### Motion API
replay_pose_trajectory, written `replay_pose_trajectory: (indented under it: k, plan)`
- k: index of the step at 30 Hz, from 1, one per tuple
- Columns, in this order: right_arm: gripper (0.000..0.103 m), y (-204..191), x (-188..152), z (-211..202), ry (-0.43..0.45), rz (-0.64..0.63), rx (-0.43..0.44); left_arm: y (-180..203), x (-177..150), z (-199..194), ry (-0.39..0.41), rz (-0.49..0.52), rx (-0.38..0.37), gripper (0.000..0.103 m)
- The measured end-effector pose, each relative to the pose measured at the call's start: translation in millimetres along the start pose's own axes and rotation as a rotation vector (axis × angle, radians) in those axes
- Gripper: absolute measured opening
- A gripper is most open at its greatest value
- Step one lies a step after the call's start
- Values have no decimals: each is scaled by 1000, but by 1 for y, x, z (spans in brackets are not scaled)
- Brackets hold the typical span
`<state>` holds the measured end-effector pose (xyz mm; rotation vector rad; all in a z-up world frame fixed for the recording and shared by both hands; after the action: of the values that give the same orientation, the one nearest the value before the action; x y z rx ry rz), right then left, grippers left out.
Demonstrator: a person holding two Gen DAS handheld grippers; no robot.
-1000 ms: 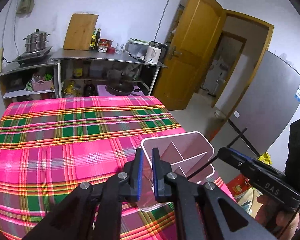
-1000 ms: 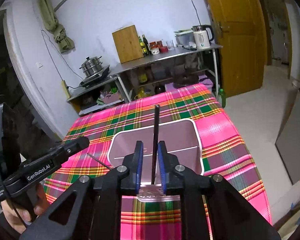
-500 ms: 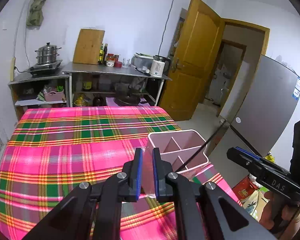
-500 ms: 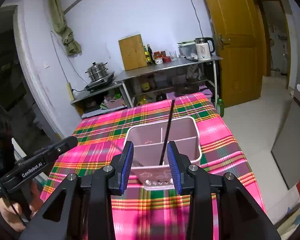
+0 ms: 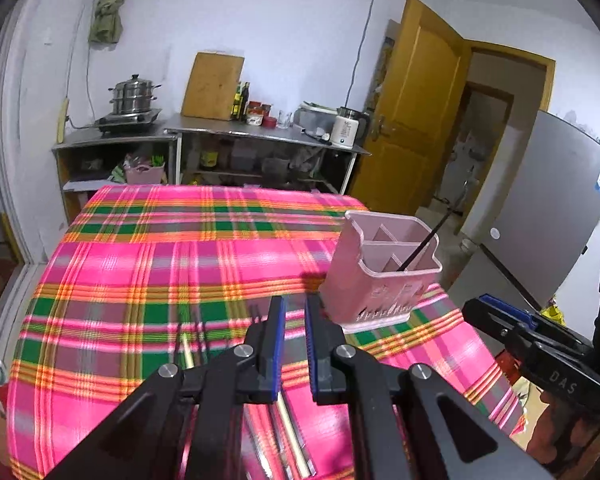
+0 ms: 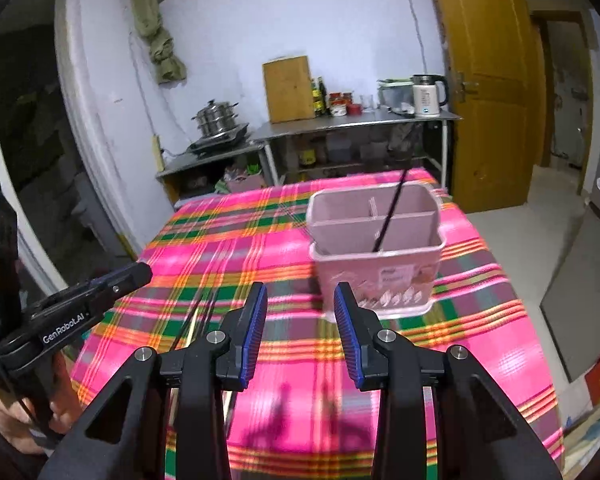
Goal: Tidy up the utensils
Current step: 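Withdraw both open tools from the holder back over the chopsticks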
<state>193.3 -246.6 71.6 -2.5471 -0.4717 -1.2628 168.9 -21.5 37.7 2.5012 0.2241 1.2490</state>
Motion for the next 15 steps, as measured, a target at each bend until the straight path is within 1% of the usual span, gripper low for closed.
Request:
replay_pose_trajectory:
  k: [5, 8, 10, 15]
  plan:
    - [36, -18, -20, 11, -44, -20, 38, -27, -20, -4, -23, -24, 42, 9]
    - [36, -25, -32, 23, -78, -19, 62, -49, -31, -2, -45, -46, 70, 11]
    - [36, -29, -38, 32, -101, -18, 82, -62, -39, 2, -69, -60, 89, 14]
    - [34, -39, -52, 58, -155, -28, 117, -90, -57, 22, -133, -94, 130, 14]
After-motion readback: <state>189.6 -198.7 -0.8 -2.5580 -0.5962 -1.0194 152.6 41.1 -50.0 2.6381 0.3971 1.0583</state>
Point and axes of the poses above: each gripper's, at about its wrist camera, not at the fingertips, and z roughly the way its jaws point, y to its right, x to its top, the point moved 4 cm from there along z, roughly the way its jaws point, and after that the axes turned 9 degrees about -z, right-handed, at the moved point
